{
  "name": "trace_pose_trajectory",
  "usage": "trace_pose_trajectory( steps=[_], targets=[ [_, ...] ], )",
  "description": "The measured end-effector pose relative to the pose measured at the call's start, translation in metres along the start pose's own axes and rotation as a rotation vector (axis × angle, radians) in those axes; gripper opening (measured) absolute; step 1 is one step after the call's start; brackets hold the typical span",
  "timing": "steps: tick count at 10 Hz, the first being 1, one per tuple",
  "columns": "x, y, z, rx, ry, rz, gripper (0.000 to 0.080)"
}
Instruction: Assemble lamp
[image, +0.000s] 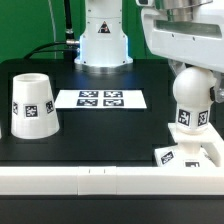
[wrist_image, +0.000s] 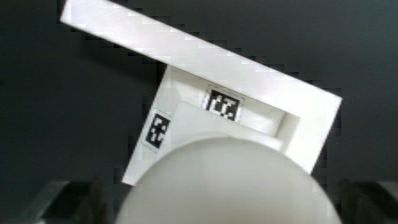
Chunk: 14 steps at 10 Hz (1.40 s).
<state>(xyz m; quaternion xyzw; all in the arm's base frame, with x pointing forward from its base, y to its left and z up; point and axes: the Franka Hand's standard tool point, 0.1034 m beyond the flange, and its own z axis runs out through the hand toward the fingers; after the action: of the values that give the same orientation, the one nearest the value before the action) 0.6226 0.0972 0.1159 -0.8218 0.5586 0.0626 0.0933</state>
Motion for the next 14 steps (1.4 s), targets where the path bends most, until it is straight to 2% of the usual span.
trace_pose_trajectory(
  steps=[1, 2, 7, 11, 14],
  targets=[
    [-0.001, 0.004, 0.001, -0.023, -0.008, -0.033, 0.0683],
    [-0.001, 0.004, -0.002, -0.042, -0.008, -0.127, 0.0683],
    [0.000, 0.003, -0.003, -0.044, -0.012, -0.493, 0.0699],
    [0.008, 0.006, -0.006, -0.104, 0.027, -0.982, 0.0699],
    [0.007, 0.001, -0.007, -0.114, 0.042, -1.264, 0.0699]
  ],
)
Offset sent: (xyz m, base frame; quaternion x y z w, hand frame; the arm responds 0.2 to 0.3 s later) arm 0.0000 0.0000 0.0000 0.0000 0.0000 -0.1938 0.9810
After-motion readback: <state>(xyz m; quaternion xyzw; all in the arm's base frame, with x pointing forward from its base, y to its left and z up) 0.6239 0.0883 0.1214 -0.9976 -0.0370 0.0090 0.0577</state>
